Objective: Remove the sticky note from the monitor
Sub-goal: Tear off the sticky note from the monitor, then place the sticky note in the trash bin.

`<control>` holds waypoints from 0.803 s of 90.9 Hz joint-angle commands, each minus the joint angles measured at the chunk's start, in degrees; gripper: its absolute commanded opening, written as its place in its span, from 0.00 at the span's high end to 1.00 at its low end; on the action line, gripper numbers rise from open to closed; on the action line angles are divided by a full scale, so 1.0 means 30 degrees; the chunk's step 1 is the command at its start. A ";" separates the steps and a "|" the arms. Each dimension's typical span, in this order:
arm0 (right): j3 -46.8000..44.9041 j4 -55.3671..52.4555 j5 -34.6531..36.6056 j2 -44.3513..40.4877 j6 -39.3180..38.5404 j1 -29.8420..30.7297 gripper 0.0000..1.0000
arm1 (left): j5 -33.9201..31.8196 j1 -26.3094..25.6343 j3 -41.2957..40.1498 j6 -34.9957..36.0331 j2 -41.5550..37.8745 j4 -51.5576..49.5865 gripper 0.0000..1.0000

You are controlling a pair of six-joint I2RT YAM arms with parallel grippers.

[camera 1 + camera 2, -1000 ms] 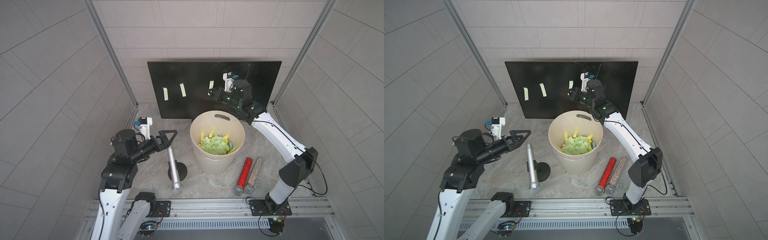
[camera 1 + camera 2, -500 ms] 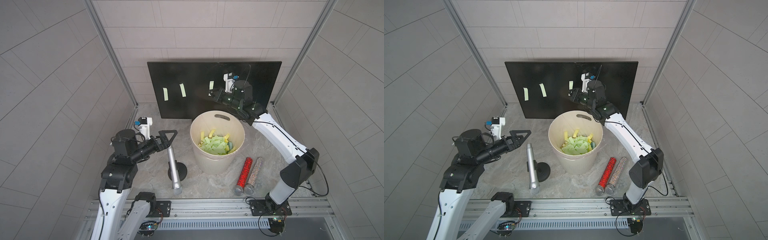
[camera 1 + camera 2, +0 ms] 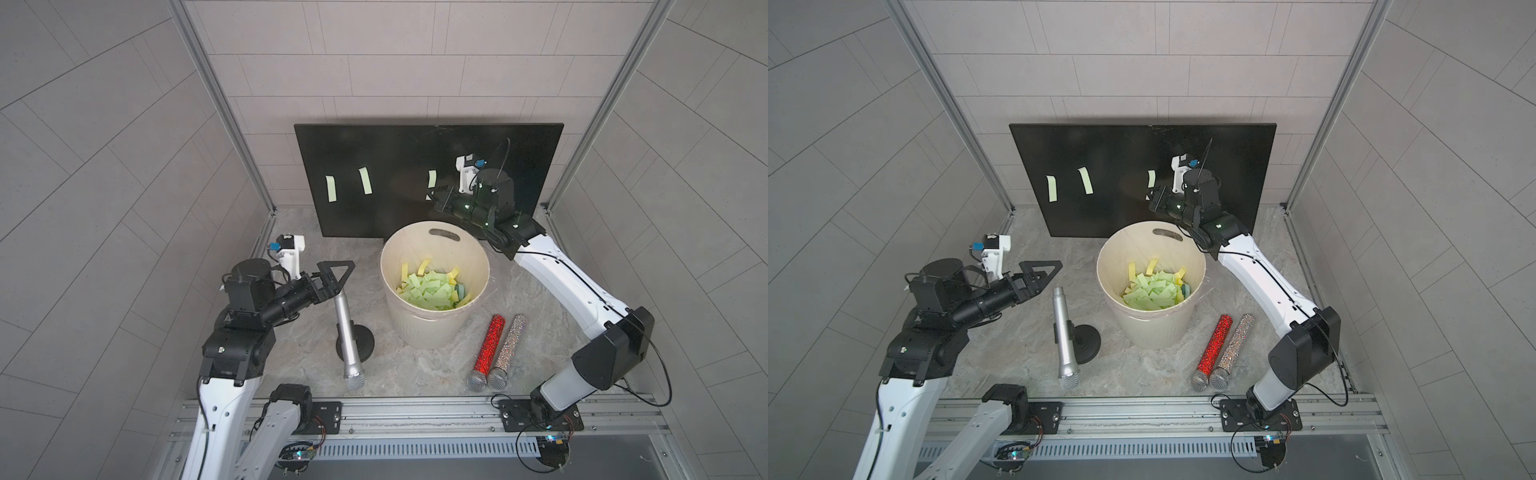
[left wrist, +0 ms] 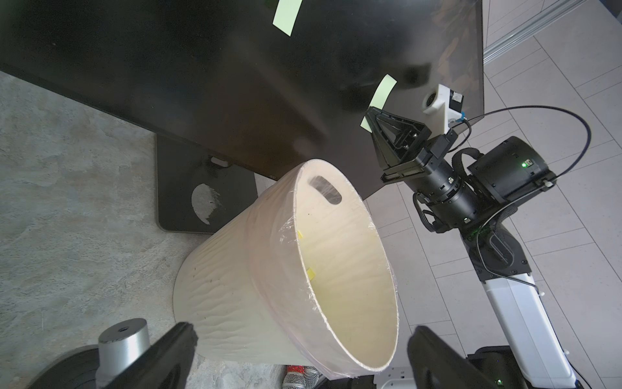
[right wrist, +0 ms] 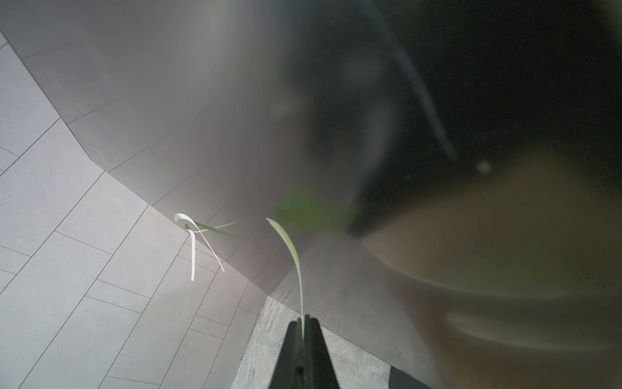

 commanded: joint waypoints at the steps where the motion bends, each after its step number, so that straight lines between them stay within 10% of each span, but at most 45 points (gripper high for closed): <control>1: -0.0467 0.0197 -0.0282 -0.1405 -0.0178 -0.0043 1.00 | 0.0032 -0.0074 0.0352 0.0243 -0.0082 -0.0402 0.00; 73: -0.6099 -0.1952 -0.1874 -0.7370 -0.1869 0.0294 1.00 | 0.0193 -0.0075 0.0279 -0.0351 0.0236 -0.0126 0.00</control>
